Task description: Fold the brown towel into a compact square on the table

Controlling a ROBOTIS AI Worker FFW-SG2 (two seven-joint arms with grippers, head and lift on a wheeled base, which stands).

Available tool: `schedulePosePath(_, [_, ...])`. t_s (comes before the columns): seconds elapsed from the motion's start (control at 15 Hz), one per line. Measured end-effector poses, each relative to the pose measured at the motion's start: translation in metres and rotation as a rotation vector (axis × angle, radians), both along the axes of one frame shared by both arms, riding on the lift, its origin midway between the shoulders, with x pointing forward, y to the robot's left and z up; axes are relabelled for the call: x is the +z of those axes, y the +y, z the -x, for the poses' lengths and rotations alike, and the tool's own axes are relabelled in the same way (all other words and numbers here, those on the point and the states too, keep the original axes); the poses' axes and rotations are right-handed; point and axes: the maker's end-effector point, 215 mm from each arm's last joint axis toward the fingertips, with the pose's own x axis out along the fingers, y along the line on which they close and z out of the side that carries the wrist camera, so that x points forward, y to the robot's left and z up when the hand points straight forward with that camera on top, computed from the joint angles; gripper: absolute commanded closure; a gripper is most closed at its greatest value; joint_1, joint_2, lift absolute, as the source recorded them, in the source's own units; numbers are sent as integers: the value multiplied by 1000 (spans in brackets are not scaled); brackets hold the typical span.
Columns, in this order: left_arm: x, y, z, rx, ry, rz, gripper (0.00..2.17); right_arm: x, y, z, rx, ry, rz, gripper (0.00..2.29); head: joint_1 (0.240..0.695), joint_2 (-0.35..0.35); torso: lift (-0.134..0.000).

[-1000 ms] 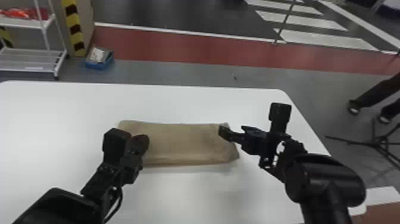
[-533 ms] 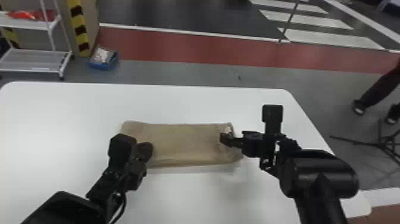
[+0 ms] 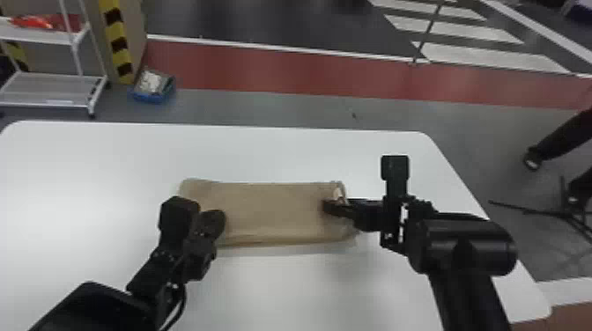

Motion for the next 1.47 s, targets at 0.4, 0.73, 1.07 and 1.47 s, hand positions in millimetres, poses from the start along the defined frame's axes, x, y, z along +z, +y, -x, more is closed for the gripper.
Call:
schedulePosePath(0.4, [4,-1,-5,-3,-3,5,1706,3,21,15,43,30,-97,1511,695,-203,-118])
schedulePosePath(0.73, [-6,0,-4,0,22,3,1706,74,77,28,135,-15,-185,1511,695,-151,-118])
schedulePosePath(1.07, [-3,-5,2,-3,39,33,1703,124,114,11,182,-48,-150,1511,695,-114,-118])
schedulePosePath(1.47, [35,35,4,21,53,121,1703,156,105,-24,156,-60,-116,1511,695,-78,-118])
